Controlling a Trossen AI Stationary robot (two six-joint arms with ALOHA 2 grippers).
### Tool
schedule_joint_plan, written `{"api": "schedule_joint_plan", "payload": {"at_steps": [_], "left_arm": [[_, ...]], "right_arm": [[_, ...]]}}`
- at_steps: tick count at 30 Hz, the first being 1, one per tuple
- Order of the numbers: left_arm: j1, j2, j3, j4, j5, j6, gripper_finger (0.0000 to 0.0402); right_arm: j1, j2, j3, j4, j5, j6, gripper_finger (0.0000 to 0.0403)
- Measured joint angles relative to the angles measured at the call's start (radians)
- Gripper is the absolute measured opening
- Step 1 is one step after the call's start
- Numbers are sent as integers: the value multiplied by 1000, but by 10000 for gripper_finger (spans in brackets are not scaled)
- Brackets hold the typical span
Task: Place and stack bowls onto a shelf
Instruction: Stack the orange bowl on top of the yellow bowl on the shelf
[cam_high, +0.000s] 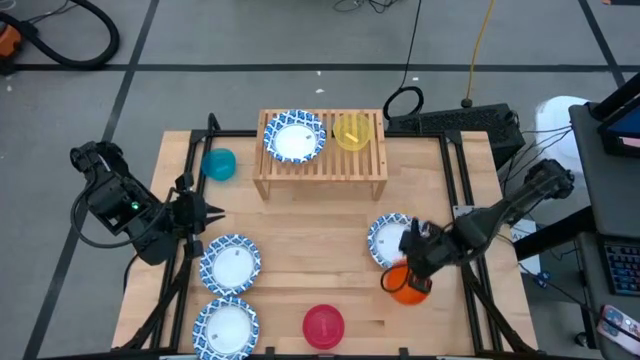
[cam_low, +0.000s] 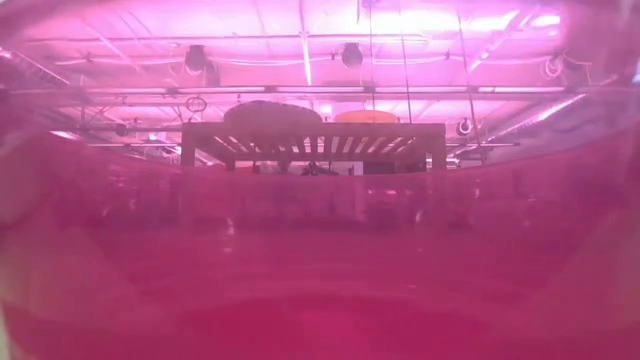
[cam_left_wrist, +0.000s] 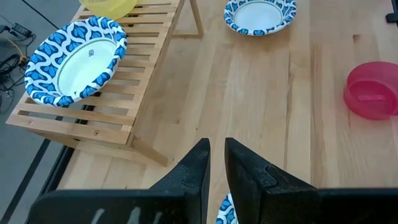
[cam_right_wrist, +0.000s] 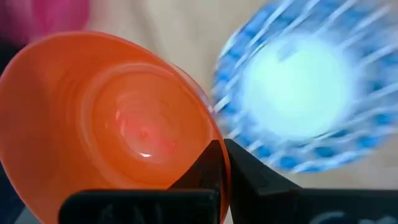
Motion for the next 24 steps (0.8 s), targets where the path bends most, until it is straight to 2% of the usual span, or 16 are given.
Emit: {"api": "schedule_joint_plan", "payload": {"at_steps": [5, 10, 16, 24], "left_arm": [[0, 0, 0, 0, 0, 18, 56], [0, 0, 0, 0, -3, 7, 56], [0, 0, 0, 0, -16, -29, 56], [0, 0, 0, 0, -36, -68, 56]], "right_arm": [[-91, 0, 196, -223, 181, -24, 0], [-204, 1, 320, -265, 304, -231, 0], [-400, 8, 393, -173, 331, -502, 0], [-660, 7, 442, 86, 334, -888, 0]]}}
